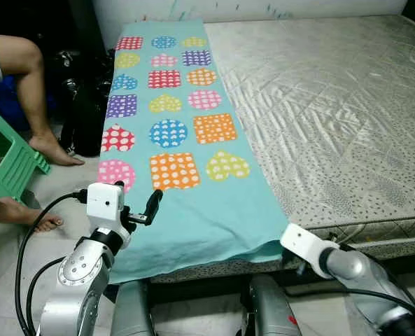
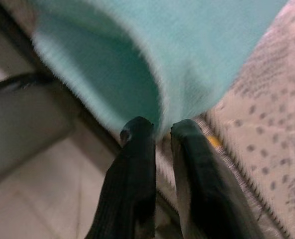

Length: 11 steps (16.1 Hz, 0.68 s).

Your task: Clean up the room

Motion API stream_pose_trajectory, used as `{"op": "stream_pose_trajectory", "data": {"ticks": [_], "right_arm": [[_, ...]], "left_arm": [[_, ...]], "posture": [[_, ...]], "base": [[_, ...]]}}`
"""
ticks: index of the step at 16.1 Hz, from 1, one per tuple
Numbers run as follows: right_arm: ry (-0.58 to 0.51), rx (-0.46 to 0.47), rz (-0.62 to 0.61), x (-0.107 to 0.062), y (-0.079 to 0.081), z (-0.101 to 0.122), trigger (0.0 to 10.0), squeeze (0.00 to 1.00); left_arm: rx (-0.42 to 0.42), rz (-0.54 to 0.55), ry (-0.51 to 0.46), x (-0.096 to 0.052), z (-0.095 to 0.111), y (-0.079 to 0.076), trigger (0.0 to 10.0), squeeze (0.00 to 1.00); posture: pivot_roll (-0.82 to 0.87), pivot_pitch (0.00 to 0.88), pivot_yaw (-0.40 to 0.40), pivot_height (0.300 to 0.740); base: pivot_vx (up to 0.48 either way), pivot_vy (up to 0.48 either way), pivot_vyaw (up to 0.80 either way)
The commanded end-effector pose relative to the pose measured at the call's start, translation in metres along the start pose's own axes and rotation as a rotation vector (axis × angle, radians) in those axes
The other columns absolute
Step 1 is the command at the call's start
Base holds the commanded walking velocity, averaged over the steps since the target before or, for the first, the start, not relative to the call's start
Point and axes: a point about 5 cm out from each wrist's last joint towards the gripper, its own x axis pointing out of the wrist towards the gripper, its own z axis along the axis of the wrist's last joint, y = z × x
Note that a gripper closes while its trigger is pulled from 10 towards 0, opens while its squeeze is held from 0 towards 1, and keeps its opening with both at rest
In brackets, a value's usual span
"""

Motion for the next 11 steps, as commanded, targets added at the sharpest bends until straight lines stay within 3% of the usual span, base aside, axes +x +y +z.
{"op": "stream_pose_trajectory", "data": {"ticks": [1,2,4,6,7,9,11], "right_arm": [[0.005,-0.015,0.038,-0.002,0.004,0.000,0.0,0.00],[0.022,-0.040,0.098,-0.007,0.007,-0.002,10.0,0.00],[0.059,-0.097,0.115,-0.013,0.000,-0.005,10.0,0.00],[-0.021,-0.008,-0.060,-0.011,-0.026,0.012,10.0,0.00],[-0.093,0.101,-0.143,-0.012,-0.036,0.027,10.0,1.00],[-0.175,0.224,-0.236,-0.012,-0.045,0.042,10.0,1.00],[-0.252,0.411,-0.160,-0.005,-0.032,0.058,10.0,1.00]], "left_arm": [[0.014,0.007,0.000,0.001,0.001,0.004,10.0,0.00],[0.016,0.005,0.002,0.001,0.000,0.005,10.0,0.00],[0.019,0.003,0.000,0.004,0.000,0.006,10.0,0.00],[0.021,0.006,-0.014,0.006,0.003,0.007,10.0,0.00],[0.022,0.009,-0.022,0.007,0.005,0.007,10.0,0.00],[0.022,0.013,-0.032,0.007,0.007,0.009,10.0,0.00],[0.022,0.014,-0.031,0.007,0.006,0.010,10.0,0.00]], "posture": [[-0.03,0.060,0.010,0.570],[-0.04,0.054,0.011,0.570],[-0.04,0.044,0.011,0.570],[-0.04,0.036,0.010,0.570],[-0.04,0.034,0.010,0.570],[-0.04,0.030,0.011,0.570],[-0.04,0.028,0.015,0.570]], "base": [[0.000,0.000,0.00],[0.000,0.000,0.00],[0.000,0.000,0.00],[0.000,0.000,0.00],[0.000,0.000,0.00],[0.000,0.000,0.00],[0.000,0.000,0.00]]}}
